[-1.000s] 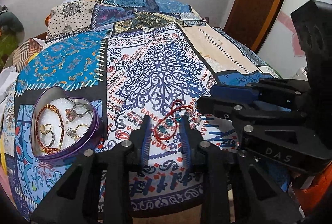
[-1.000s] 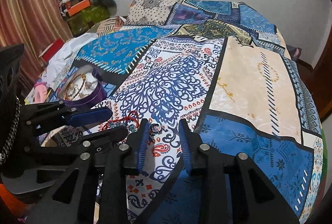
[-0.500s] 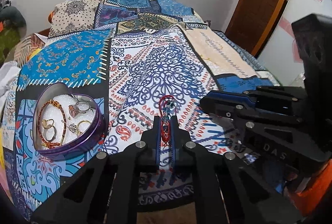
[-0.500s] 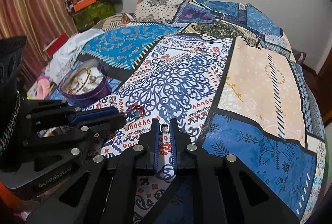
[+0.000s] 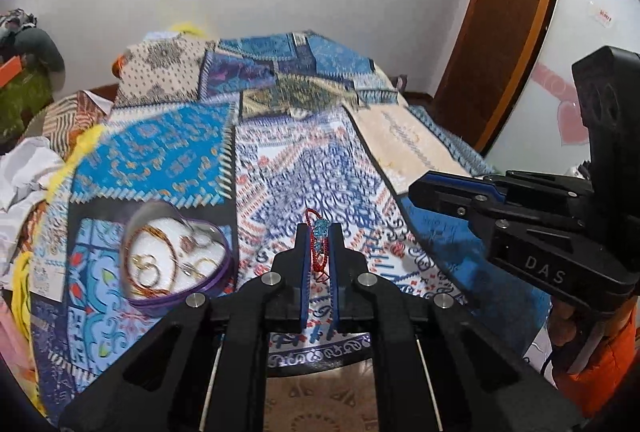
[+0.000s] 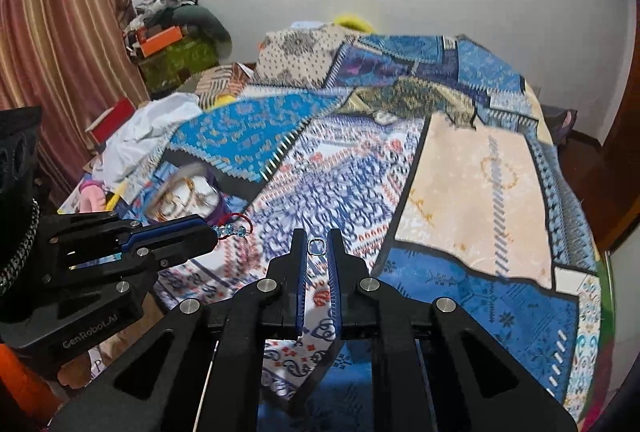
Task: Organize jewelry
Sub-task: 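Lift and carry the red bracelet and ring over the heart tin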
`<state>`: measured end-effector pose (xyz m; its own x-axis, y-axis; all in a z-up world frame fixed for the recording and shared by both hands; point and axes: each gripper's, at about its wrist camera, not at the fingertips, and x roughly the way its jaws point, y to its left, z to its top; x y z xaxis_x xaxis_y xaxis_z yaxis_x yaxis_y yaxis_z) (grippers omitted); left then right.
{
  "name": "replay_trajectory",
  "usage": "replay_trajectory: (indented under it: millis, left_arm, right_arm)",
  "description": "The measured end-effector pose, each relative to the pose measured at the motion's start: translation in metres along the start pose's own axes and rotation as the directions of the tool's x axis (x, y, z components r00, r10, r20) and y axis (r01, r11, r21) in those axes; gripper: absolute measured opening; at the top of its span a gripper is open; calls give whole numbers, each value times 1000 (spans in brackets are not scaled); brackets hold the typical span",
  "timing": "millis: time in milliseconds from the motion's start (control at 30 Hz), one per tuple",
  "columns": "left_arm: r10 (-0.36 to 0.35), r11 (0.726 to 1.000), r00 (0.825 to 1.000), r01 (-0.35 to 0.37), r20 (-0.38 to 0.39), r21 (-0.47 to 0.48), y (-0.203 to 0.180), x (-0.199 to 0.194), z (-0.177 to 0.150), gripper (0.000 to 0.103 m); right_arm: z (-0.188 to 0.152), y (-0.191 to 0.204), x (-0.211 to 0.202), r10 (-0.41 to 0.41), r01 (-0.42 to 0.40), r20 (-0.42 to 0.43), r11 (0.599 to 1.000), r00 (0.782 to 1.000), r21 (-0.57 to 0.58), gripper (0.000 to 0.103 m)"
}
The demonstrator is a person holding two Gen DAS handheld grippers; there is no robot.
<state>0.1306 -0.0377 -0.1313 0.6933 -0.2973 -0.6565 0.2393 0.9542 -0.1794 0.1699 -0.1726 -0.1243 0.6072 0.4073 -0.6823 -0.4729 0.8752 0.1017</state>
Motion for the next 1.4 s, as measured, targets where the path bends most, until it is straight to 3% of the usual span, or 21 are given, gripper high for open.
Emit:
replay_trajectory:
  millis: [367, 700, 967, 1400]
  left_arm:
    - [65, 998, 989, -62, 129, -25, 25, -46, 17, 6]
    - [131, 990, 974, -120, 184, -72, 64, -70, 20, 6]
    - [168, 982, 974, -151, 153, -118, 95, -61, 11, 6]
    - [134, 975, 990, -127, 30, -184, 125, -11, -15, 6]
  right_arm:
    - [24, 30, -18, 14, -10, 89, 999, 996, -42, 9]
    - [38, 59, -9, 59, -51, 108, 996, 992, -77, 9]
    - [41, 83, 22, 99, -92, 58, 990, 993, -107, 9]
    - [31, 102, 85, 124, -135, -93, 982, 988, -129, 9]
